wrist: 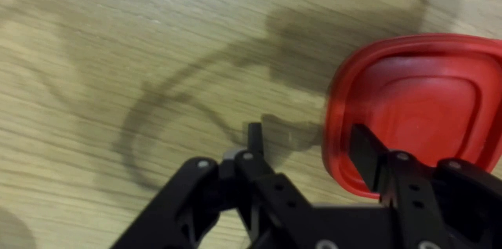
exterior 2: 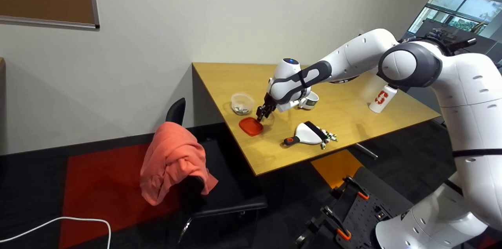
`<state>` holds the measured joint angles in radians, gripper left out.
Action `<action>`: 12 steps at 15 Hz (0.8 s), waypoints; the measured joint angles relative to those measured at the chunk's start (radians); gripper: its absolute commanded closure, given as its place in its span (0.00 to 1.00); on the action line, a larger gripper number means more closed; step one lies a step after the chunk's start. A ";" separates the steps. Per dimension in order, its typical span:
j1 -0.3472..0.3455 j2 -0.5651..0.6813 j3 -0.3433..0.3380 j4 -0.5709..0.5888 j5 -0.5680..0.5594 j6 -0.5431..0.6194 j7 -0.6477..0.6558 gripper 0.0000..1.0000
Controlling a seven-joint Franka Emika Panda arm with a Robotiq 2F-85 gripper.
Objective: Put two candies in the bowl and close it
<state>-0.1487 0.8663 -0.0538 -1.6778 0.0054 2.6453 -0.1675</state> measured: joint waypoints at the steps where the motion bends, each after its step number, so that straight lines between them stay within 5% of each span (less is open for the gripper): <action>1: 0.002 0.005 0.000 0.007 0.000 -0.001 0.000 0.42; 9: 0.016 0.050 0.001 0.060 -0.001 -0.013 0.000 0.51; 12: 0.020 0.055 0.001 0.075 -0.001 -0.032 0.000 0.70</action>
<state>-0.1284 0.9217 -0.0528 -1.6029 0.0040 2.6134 -0.1675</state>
